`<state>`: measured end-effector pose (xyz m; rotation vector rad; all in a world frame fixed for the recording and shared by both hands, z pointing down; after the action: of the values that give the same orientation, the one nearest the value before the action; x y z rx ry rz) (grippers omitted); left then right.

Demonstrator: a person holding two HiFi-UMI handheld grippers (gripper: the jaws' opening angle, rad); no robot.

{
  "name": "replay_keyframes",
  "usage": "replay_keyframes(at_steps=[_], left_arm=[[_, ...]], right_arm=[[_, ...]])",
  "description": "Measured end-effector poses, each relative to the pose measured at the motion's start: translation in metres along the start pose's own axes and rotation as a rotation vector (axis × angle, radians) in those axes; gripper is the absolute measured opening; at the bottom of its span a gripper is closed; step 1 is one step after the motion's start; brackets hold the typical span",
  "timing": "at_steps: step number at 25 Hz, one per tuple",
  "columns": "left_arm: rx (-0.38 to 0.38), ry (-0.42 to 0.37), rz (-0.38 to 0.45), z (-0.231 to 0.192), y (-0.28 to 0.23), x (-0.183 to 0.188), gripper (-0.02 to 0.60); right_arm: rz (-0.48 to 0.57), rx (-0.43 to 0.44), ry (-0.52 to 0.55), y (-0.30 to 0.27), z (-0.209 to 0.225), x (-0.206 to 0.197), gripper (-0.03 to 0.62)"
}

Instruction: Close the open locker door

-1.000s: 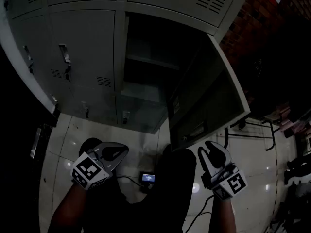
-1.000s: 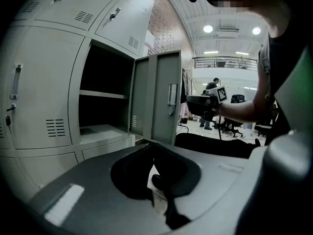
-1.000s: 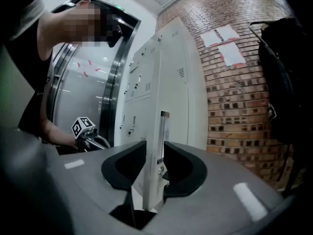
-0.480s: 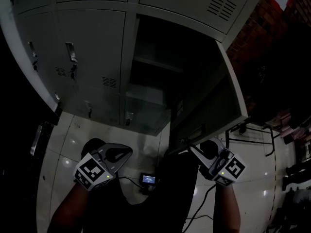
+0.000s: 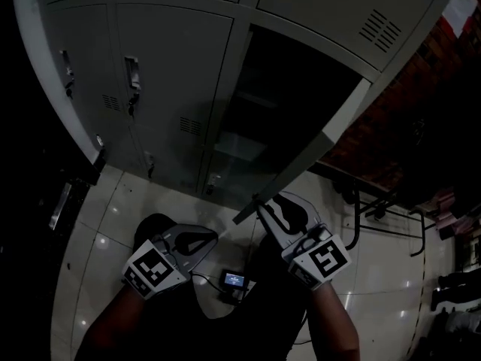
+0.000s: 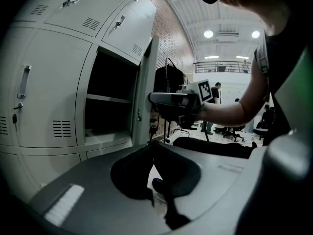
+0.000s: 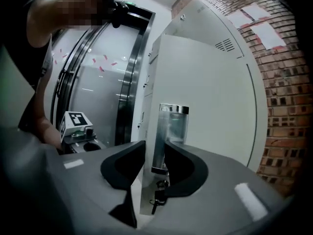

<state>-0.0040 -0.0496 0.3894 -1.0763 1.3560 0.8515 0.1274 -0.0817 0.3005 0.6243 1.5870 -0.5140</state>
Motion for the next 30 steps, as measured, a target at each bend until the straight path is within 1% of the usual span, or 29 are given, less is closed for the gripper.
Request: replay_keyframes(at_steps=[6,10,17,21,26,30], left_arm=[[-0.002,0.017,0.029,-0.002,0.005,0.002,0.012],[-0.014,0.02,0.055,-0.002,0.006,0.006,0.012],[-0.024,0.042,0.042,-0.003,0.007,0.005,0.012],[-0.032,0.038,0.067,-0.004,0.008,0.007,0.012],[-0.02,0.052,0.063,-0.006,0.01,0.006,0.012],[-0.018,0.051,0.059,-0.007,0.013,0.006,0.012]], right_arm=[[-0.006,-0.018,0.006,-0.058,0.009,-0.003,0.119],[-0.028,-0.056,0.033,-0.089,0.022,-0.007,0.118],[-0.046,-0.135,0.045,-0.14,0.049,-0.012,0.121],[-0.057,-0.18,0.028,-0.163,0.068,-0.015,0.131],[-0.055,-0.223,0.006,-0.184,0.089,-0.016,0.148],[-0.066,-0.253,-0.001,-0.194,0.097,-0.017,0.164]])
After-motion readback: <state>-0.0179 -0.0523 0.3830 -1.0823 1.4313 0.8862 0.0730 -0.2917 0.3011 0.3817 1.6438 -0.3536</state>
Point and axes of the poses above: the fingertips, and each gripper's own axes: y backward along the fingers, z to its right, x out of its top, the point moved 4 cm from there along y, backward along the fingers, and after that the axes turned 9 degrees about z, right-handed, at the moved point
